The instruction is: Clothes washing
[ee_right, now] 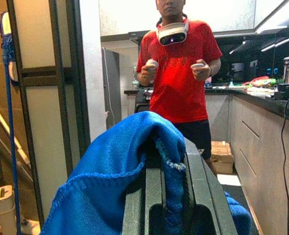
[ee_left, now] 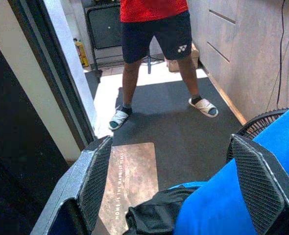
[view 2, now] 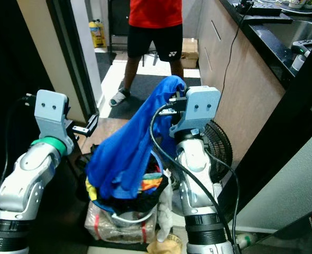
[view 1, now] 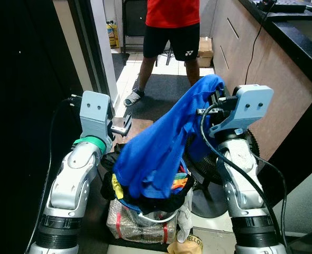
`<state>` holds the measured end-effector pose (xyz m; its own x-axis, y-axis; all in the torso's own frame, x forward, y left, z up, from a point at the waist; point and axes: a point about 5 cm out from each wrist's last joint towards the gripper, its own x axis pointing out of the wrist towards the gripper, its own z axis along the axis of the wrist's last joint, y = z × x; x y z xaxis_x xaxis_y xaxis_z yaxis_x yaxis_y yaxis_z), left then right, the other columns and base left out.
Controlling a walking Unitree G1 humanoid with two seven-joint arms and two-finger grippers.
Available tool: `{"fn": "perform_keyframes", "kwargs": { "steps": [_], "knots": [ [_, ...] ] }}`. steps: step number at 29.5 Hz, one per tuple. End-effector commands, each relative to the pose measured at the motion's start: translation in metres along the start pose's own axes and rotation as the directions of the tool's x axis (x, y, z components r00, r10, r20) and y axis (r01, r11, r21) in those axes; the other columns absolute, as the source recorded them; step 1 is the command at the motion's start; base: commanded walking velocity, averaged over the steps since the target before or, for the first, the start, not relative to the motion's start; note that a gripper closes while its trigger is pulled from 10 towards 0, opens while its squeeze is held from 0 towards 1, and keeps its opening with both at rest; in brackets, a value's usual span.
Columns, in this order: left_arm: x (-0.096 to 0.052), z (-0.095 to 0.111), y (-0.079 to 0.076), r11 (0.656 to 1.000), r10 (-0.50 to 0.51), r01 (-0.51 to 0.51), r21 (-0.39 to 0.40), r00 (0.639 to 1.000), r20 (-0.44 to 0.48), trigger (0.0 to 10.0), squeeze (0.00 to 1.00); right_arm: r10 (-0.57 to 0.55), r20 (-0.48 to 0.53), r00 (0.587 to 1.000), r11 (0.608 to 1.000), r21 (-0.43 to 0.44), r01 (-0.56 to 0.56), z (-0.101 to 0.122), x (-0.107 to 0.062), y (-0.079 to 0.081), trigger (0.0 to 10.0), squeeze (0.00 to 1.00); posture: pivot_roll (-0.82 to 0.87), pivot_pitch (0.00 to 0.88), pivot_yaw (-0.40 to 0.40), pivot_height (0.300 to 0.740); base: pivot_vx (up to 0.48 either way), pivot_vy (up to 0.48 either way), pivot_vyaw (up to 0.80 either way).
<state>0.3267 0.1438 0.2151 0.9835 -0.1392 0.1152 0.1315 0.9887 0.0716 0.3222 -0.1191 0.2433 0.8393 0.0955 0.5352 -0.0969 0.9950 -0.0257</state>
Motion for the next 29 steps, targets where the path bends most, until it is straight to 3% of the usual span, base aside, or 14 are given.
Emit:
{"fn": "perform_keyframes", "kwargs": {
  "steps": [1,6,15,29],
  "knots": [
    [-0.002,-0.003,0.002,1.000,0.014,-0.014,-0.001,1.000,-0.016,10.0,0.00,0.021,0.004,1.000,1.000,-0.009,-0.021,0.001,-0.003,0.005,10.0,0.00,0.10,0.000,0.065,0.740,0.000,0.000,0.00],
    [-0.003,-0.002,0.003,1.000,0.030,-0.030,-0.006,1.000,-0.010,10.0,0.00,0.039,0.007,0.999,0.999,-0.013,-0.039,0.003,-0.002,0.007,10.0,0.00,0.10,0.000,0.054,0.740,0.000,0.000,0.00],
    [-0.001,-0.004,-0.005,1.000,0.026,-0.026,-0.012,1.000,0.005,10.0,0.00,0.018,-0.085,0.996,1.000,0.020,-0.016,-0.017,-0.013,0.008,10.0,0.00,0.10,0.000,0.042,0.740,0.000,0.000,0.00],
    [0.003,-0.003,-0.009,0.999,0.021,-0.020,-0.028,1.000,0.014,10.0,0.00,0.040,-0.077,0.996,0.998,-0.046,-0.044,-0.017,-0.009,0.007,10.0,0.00,0.09,0.000,0.040,0.740,0.000,0.000,0.00]
  ]
}}
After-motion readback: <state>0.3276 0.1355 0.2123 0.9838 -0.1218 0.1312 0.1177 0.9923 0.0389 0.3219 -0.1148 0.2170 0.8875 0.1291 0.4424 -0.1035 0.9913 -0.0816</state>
